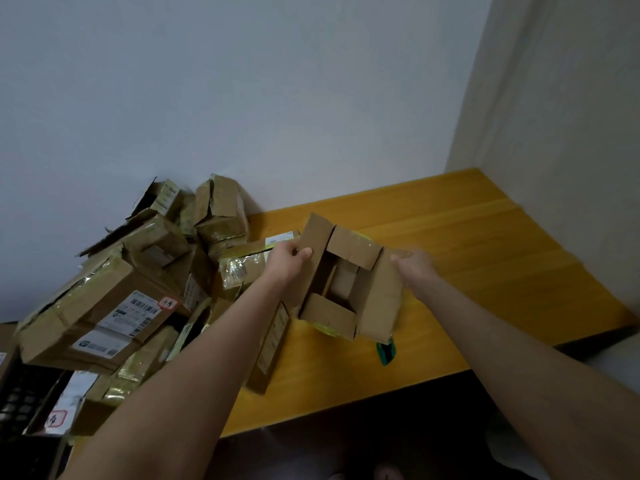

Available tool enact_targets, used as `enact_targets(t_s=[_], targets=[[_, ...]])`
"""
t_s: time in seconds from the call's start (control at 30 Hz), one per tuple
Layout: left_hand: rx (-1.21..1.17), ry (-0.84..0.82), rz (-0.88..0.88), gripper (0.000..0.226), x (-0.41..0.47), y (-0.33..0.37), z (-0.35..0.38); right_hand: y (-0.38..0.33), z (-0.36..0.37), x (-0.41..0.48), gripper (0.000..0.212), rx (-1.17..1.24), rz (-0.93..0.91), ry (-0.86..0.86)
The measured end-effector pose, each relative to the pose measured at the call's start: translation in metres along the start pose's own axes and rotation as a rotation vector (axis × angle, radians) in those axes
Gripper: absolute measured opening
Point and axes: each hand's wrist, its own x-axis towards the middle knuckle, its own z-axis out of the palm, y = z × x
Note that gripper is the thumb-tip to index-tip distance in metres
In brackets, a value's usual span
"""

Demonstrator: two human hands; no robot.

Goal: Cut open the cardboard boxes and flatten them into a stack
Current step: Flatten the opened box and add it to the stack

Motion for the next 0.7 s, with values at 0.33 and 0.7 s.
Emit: enact_targets(t_s=[0.33, 0.7], targets=[[0.181, -0.154, 0.166, 0.023, -0.009, 0.032, 0.014, -0.008, 0.012, -0.014, 0.115, -0.988, -0.351, 0.082], [0.592, 0.071, 0.326, 0.025, -0.002, 0.022, 0.002, -0.012, -0.001, -0.020, 0.031, -0.523, -0.471, 0.006]])
